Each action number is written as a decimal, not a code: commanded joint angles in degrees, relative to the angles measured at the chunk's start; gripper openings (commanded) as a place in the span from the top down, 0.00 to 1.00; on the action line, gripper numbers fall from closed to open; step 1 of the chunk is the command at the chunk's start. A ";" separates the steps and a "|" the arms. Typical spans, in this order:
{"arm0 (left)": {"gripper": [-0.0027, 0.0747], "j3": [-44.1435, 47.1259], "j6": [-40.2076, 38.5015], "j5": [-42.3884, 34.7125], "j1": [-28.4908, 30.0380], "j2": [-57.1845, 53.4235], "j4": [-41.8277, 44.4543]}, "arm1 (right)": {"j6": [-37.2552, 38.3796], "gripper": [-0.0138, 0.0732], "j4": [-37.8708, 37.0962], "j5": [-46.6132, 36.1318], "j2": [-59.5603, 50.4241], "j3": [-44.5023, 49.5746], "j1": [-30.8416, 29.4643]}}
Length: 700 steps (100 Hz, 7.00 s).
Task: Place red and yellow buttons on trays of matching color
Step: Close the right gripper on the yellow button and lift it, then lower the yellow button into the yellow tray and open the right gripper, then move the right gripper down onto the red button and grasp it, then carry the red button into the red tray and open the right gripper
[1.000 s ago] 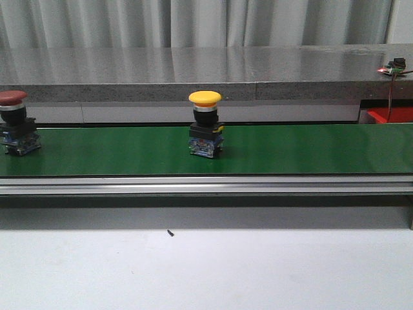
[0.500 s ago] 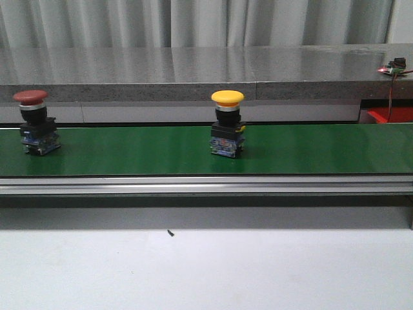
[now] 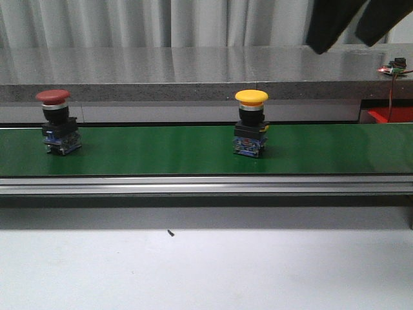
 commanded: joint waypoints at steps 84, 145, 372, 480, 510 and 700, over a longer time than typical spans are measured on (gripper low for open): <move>0.99 -1.44 -0.20 -3.99 -0.42 0.47 -0.35 | -6.19 0.45 3.08 -6.28 17.85 -10.34 0.03; 0.99 -1.44 -0.20 -3.99 -0.42 0.47 -0.35 | -4.87 0.67 1.41 0.64 8.24 -10.34 -10.10; 0.99 -1.44 -0.20 -3.99 -0.42 0.47 -0.35 | -13.24 0.26 16.29 -12.73 4.80 6.08 -39.33; 0.99 -1.44 -0.20 -3.99 -0.42 0.47 -0.35 | -14.65 0.26 10.78 8.33 14.26 -12.78 -6.63; 0.99 -1.44 -0.20 -3.99 -0.42 0.47 -0.35 | -17.30 0.26 9.39 4.00 18.43 -13.92 -4.24; 0.99 -1.44 -0.20 -3.99 -0.42 0.47 -0.35 | -11.59 0.72 11.36 -12.79 25.49 -13.87 -43.31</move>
